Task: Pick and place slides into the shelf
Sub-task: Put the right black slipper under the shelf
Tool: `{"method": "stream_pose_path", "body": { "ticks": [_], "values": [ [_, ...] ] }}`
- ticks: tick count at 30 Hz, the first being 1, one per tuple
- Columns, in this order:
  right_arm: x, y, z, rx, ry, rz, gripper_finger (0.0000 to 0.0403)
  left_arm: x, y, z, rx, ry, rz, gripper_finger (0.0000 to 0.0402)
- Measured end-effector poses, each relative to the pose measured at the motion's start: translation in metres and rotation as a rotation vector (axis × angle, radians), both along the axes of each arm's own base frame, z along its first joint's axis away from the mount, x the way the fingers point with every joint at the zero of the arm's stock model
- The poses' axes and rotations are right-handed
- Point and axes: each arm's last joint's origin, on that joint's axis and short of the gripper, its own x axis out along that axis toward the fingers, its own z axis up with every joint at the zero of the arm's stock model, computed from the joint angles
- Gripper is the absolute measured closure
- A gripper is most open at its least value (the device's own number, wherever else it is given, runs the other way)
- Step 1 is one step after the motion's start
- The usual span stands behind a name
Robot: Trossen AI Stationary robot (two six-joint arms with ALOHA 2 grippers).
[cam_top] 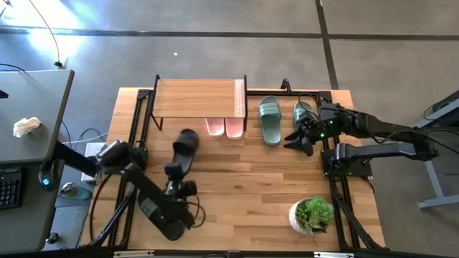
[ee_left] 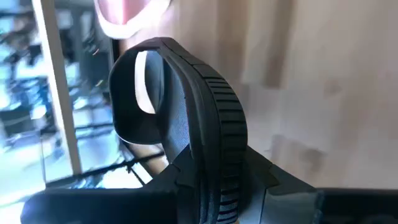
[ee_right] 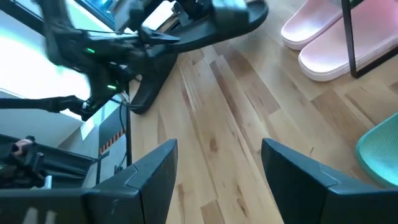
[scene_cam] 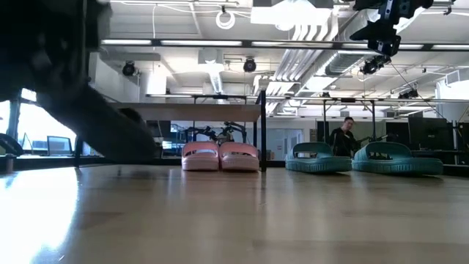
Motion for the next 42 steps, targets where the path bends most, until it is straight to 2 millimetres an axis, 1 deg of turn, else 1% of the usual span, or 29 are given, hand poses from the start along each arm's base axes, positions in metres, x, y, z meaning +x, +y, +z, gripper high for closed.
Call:
{"method": "stream_pose_path", "body": {
  "ticks": [3, 5, 8, 12, 16, 21, 25, 31, 39, 42],
  "values": [
    [0.001, 0.000, -0.001, -0.009, 0.006, 0.005, 0.0180, 0.005, 0.011, -0.020, 0.052, 0.027, 0.052, 0.0354],
    [0.002, 0.000, -0.001, -0.015, 0.003, 0.008, 0.0180, 0.009, 0.016, -0.030, 0.079, 0.036, 0.059, 0.0355],
    [0.002, 0.000, -0.001, -0.021, 0.006, 0.013, 0.0180, 0.015, 0.023, -0.042, 0.087, -0.008, 0.035, 0.0355],
    [0.002, 0.000, -0.001, -0.030, 0.007, 0.018, 0.0180, 0.019, 0.036, -0.049, 0.103, -0.014, 0.031, 0.0354],
    [0.002, 0.000, -0.001, -0.030, 0.007, 0.019, 0.0180, 0.021, 0.055, -0.054, 0.136, -0.004, 0.057, 0.0340],
    [0.002, 0.000, -0.002, -0.034, 0.009, 0.024, 0.0180, 0.027, 0.076, -0.066, 0.086, 0.022, 0.074, 0.0341],
    [0.001, 0.000, -0.002, -0.044, 0.012, 0.031, 0.0180, 0.030, 0.089, -0.070, 0.063, 0.043, 0.078, 0.0337],
    [0.001, 0.000, -0.002, -0.056, 0.011, 0.037, 0.0180, 0.035, 0.103, -0.068, 0.064, 0.057, 0.073, 0.0319],
    [0.001, 0.000, -0.002, -0.072, 0.009, 0.046, 0.0180, 0.037, 0.107, -0.066, 0.094, 0.045, 0.041, 0.0336],
    [0.001, 0.000, -0.002, -0.072, 0.009, 0.046, 0.0180, 0.037, 0.107, -0.065, 0.089, 0.035, 0.062, 0.0333]
  ]
}}
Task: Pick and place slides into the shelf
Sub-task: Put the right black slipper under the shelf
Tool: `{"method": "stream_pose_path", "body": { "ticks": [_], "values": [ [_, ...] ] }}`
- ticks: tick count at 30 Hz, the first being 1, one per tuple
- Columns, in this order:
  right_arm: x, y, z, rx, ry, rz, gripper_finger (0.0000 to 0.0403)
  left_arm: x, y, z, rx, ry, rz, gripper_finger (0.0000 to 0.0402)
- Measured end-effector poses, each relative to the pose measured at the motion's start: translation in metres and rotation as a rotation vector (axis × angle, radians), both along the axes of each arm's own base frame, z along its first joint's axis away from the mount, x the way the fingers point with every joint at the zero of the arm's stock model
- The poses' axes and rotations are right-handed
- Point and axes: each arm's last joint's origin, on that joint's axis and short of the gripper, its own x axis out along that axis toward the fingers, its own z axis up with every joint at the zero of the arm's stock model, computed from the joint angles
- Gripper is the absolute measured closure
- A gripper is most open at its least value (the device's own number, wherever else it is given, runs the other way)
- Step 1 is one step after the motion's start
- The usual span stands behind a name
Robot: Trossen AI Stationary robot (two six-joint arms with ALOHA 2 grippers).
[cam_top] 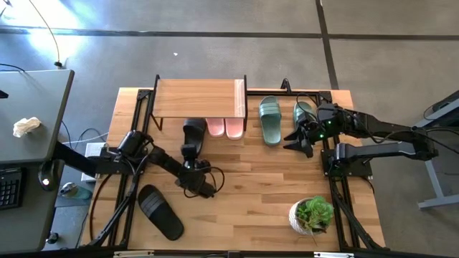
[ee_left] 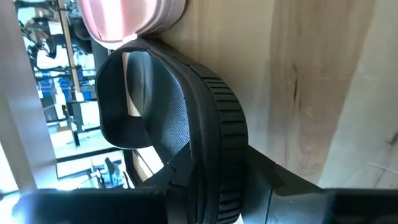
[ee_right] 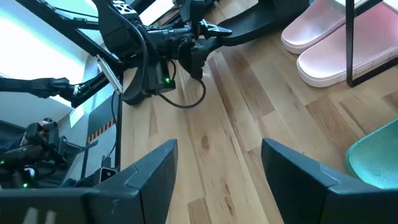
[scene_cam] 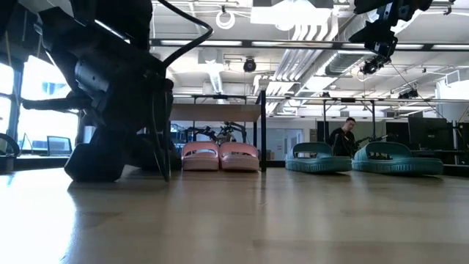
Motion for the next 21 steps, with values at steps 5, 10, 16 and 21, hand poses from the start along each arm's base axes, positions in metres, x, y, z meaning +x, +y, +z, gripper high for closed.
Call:
{"method": "stream_pose_path", "body": {
  "ticks": [5, 10, 16, 21],
  "values": [
    [0.000, 0.000, 0.000, 0.000, 0.001, 0.000, 0.0180, -0.001, 0.000, 0.000, -0.047, 0.000, 0.042, 0.0305],
    [0.000, 0.000, 0.000, 0.002, 0.002, -0.001, 0.0180, -0.003, -0.001, 0.009, -0.109, 0.006, 0.081, 0.0275],
    [0.000, 0.000, -0.001, 0.003, 0.007, -0.002, 0.0180, -0.006, -0.001, 0.038, -0.160, -0.064, 0.086, 0.0245],
    [0.000, 0.000, -0.001, 0.008, 0.008, -0.005, 0.0180, -0.010, -0.002, 0.056, -0.247, -0.100, 0.093, 0.0228]
  ]
}}
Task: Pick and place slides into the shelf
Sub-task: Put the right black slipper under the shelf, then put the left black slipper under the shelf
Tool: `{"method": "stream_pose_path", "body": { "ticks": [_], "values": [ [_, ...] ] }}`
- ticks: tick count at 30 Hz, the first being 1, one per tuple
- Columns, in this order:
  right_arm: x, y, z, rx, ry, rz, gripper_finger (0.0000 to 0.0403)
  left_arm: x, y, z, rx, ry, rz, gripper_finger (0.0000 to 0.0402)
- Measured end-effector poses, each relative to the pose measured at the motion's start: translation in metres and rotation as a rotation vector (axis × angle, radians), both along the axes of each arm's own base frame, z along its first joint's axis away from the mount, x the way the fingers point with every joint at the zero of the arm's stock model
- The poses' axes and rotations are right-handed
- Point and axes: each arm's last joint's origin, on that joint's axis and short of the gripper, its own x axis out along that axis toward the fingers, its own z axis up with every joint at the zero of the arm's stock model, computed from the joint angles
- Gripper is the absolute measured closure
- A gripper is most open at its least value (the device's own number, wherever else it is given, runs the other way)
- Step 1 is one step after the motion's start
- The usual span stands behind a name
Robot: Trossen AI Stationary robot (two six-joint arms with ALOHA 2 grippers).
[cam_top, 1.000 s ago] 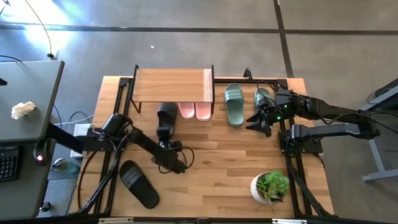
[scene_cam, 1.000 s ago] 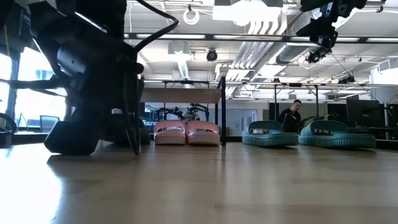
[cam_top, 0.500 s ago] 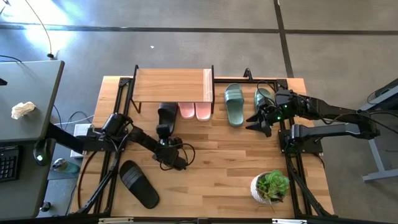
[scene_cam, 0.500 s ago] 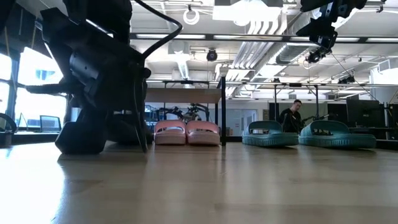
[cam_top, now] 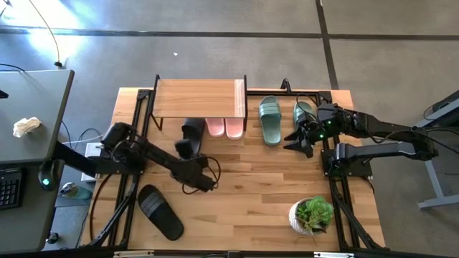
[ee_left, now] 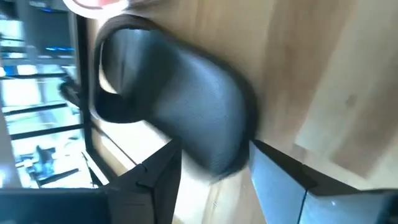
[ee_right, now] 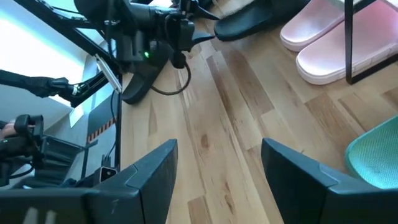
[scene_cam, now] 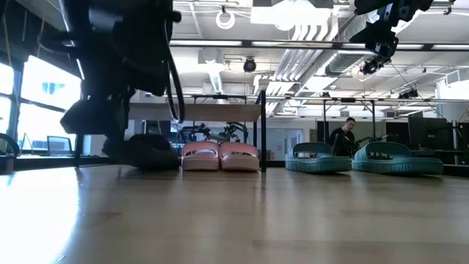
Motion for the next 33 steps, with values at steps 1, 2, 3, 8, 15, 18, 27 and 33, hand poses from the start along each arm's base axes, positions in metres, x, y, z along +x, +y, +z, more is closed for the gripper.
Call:
{"method": "stream_pose_path", "body": {
  "ticks": [1, 2, 3, 8, 15, 18, 27, 33],
  "values": [
    [0.000, 0.000, 0.000, 0.001, 0.000, -0.001, 0.0180, -0.001, 0.001, 0.003, -0.029, 0.006, 0.004, 0.0226],
    [0.000, 0.000, 0.000, 0.002, 0.000, -0.001, 0.0180, -0.001, 0.002, 0.004, -0.059, 0.014, 0.007, 0.0224],
    [0.000, 0.000, 0.000, 0.003, 0.000, 0.000, 0.0180, -0.002, 0.002, 0.005, -0.090, 0.024, 0.009, 0.0222],
    [0.000, 0.000, 0.000, 0.011, 0.001, -0.004, 0.0180, 0.000, 0.012, 0.006, -0.154, 0.032, 0.044, 0.0218],
    [0.000, 0.000, 0.000, 0.012, 0.001, -0.004, 0.0180, -0.002, 0.011, 0.014, -0.444, 0.078, 0.065, 0.0220],
    [0.000, 0.000, 0.000, 0.001, -0.001, 0.004, 0.0180, -0.003, 0.001, 0.032, -0.582, 0.027, 0.049, 0.0220],
    [0.000, 0.000, 0.000, -0.009, 0.002, 0.011, 0.0180, -0.014, -0.055, 0.109, -0.944, -0.269, 0.224, 0.0220],
    [0.000, 0.000, -0.001, -0.047, 0.001, 0.025, 0.0180, -0.037, -0.107, 0.121, -0.912, -0.309, 0.342, 0.0220]
  ]
}}
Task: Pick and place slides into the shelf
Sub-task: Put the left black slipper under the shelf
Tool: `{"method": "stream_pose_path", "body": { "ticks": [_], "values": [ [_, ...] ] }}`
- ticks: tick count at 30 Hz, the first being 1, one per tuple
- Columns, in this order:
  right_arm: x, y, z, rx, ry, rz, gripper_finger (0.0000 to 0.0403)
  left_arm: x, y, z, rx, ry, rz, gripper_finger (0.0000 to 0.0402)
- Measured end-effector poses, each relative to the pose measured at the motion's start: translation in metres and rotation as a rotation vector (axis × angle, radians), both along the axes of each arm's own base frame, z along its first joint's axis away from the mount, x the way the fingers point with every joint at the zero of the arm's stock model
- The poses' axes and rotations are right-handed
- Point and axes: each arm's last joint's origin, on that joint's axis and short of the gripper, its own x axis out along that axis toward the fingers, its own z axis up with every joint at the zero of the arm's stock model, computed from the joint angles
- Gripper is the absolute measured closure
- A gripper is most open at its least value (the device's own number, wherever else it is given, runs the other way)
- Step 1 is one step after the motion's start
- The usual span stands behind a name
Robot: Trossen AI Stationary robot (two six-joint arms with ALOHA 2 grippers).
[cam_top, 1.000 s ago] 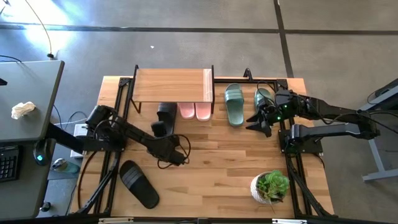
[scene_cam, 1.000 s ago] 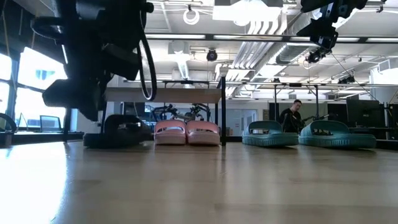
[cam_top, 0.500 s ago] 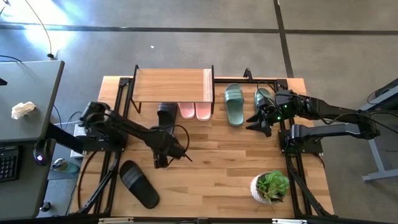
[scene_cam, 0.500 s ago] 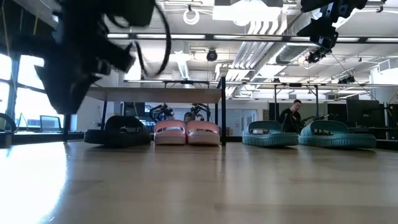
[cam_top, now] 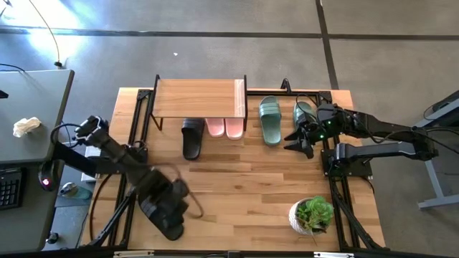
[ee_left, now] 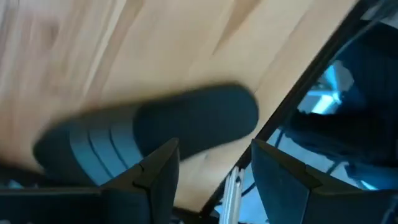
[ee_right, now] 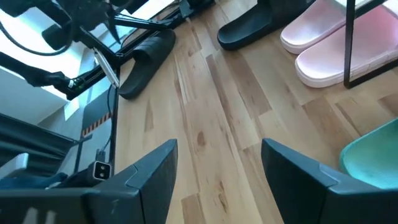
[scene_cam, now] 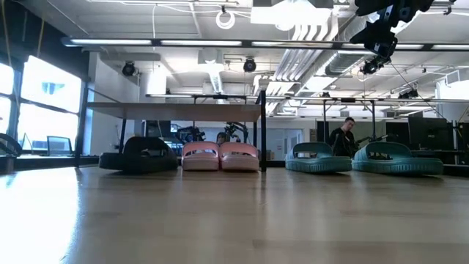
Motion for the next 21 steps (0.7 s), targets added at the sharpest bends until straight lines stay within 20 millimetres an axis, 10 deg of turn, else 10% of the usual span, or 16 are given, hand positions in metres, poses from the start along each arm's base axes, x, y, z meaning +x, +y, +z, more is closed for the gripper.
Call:
{"method": "stream_pose_path", "body": {
  "ticks": [9, 21],
  "values": [
    [0.000, -0.002, 0.000, -0.079, 0.000, -0.019, 0.0180, -0.039, -0.041, -0.029, 0.264, 0.310, 0.366, 0.0220],
    [0.000, -0.002, 0.000, -0.082, 0.000, -0.021, 0.0180, -0.028, -0.066, -0.078, 0.363, 0.397, 0.322, 0.0220]
  ]
}}
